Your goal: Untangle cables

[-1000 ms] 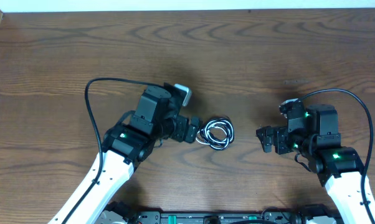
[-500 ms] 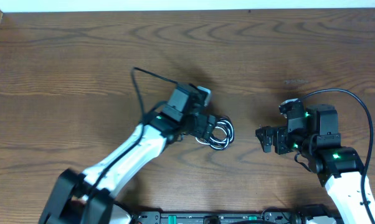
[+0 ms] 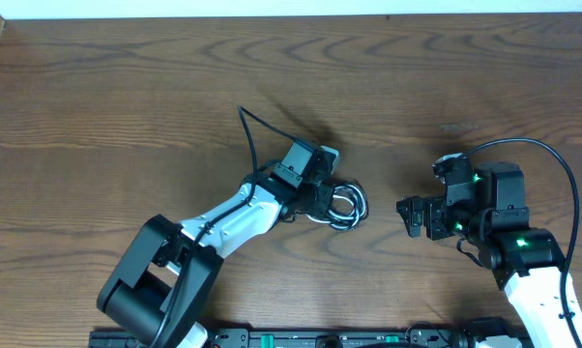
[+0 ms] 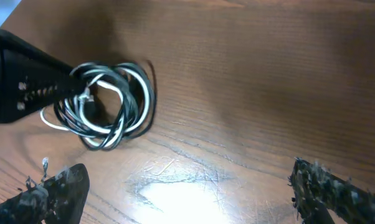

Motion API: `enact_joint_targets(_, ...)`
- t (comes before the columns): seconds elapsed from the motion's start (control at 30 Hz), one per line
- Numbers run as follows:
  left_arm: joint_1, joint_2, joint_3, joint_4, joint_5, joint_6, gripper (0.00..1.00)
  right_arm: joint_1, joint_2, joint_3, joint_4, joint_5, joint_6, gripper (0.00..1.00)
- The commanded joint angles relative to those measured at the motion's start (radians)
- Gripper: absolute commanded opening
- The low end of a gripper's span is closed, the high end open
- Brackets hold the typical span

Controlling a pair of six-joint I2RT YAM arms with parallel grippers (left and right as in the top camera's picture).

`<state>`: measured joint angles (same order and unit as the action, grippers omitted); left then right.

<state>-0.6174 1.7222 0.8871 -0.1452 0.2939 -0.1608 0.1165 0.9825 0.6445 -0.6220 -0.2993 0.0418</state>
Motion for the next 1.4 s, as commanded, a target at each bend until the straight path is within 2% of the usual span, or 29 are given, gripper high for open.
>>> enact_joint_targets(0.0,-0.002,-0.062,0.017,0.005,0.013,0.004,0.08,0.005,-0.002,0.021,0.004,-0.01,0.01,0.99)
enact_joint_targets(0.13,0.004,-0.167,0.017,0.005,0.013,-0.077,0.08,0.005,-0.002,0.021,0.006,-0.026,0.01,0.99)
enact_joint_targets(0.37,0.001,-0.266,0.016,-0.018,0.013,-0.396,0.07,0.005,-0.002,0.021,0.043,-0.18,0.01,0.99)
enact_joint_targets(0.53,-0.02,-0.266,0.016,-0.029,0.027,-0.44,0.08,0.005,-0.002,0.021,0.092,-0.254,0.053,0.96)
enact_joint_targets(0.63,-0.03,-0.266,0.016,0.0,0.096,-0.444,0.07,0.005,0.0,0.02,0.111,-0.253,0.104,0.84)
enact_joint_targets(0.7,-0.03,-0.266,0.016,0.029,0.153,-0.449,0.07,0.005,0.002,0.02,0.117,-0.253,0.132,0.67)
enact_joint_targets(0.8,-0.031,-0.266,0.016,0.071,0.223,-0.478,0.07,0.005,0.016,0.02,0.117,-0.253,0.161,0.64)
enact_joint_targets(0.9,-0.031,-0.266,0.016,0.087,0.253,-0.481,0.07,0.005,0.039,0.02,0.117,-0.254,0.172,0.52)
enact_joint_targets(1.07,-0.034,-0.266,0.016,0.087,0.253,-0.481,0.07,0.005,0.081,0.02,0.117,-0.266,0.217,0.48)
enact_joint_targets(1.13,-0.04,-0.266,0.016,0.087,0.253,-0.481,0.07,0.005,0.097,0.02,0.116,-0.269,0.217,0.34)
enact_joint_targets(1.17,-0.044,-0.266,0.016,0.087,0.253,-0.48,0.07,0.005,0.103,0.02,0.116,-0.269,0.216,0.23)
enact_joint_targets(1.23,-0.047,-0.266,0.016,0.087,0.253,-0.48,0.07,0.005,0.113,0.02,0.113,-0.268,0.216,0.11)
enact_joint_targets(1.3,-0.046,-0.266,0.016,0.083,0.253,-0.48,0.08,0.005,0.122,0.02,0.104,-0.245,0.216,0.02)
enact_joint_targets(1.37,-0.045,-0.266,0.016,0.076,0.252,-0.459,0.07,0.005,0.126,0.02,0.074,-0.169,0.216,0.01)
